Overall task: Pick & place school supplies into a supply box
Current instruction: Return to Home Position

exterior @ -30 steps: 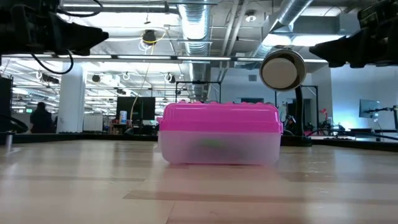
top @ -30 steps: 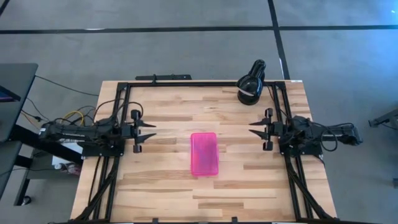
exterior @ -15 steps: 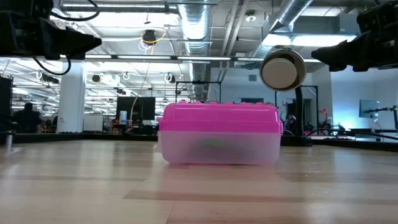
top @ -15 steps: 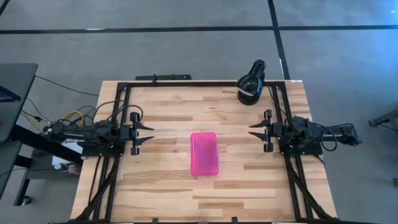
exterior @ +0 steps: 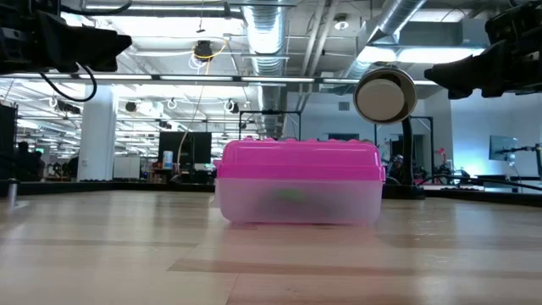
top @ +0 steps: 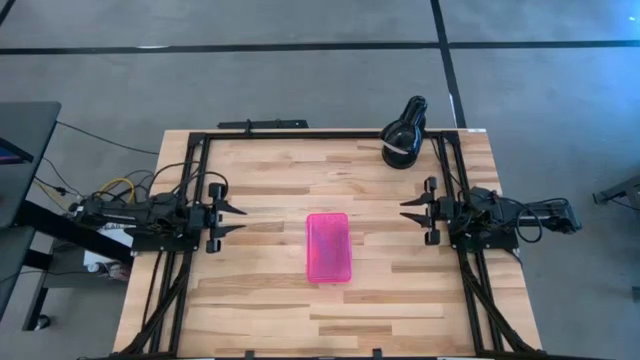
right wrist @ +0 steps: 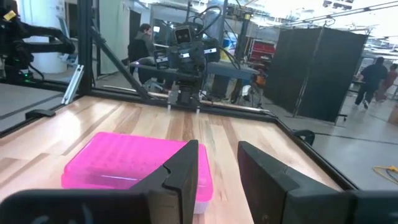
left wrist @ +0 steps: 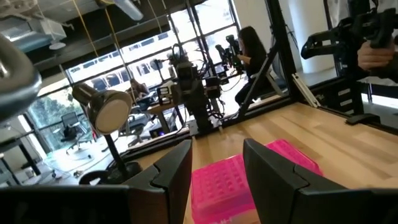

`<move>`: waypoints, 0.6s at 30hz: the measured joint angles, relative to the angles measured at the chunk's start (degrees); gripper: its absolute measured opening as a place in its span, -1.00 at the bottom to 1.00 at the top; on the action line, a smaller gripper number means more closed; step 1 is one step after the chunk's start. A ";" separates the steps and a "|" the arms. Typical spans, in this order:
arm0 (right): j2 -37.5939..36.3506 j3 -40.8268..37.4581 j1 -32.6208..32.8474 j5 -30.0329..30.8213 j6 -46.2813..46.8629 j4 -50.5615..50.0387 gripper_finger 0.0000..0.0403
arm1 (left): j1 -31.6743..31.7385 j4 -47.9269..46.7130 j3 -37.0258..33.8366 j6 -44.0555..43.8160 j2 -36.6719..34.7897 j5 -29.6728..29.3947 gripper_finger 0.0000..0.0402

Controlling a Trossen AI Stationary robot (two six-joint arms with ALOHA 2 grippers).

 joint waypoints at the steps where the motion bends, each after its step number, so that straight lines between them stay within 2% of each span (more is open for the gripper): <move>1: 0.00 0.00 -0.04 0.00 0.24 0.00 -0.46 | 0.00 -0.13 0.00 -0.46 0.01 -0.12 -0.31; 11: 0.00 -0.02 -0.09 0.02 0.44 -0.01 -0.46 | 0.02 -4.46 0.02 -6.95 0.16 -1.10 -0.31; 18: 0.00 -0.02 -0.09 0.04 0.42 -0.02 -0.46 | 0.02 -6.07 0.04 -5.75 0.16 -1.96 -0.31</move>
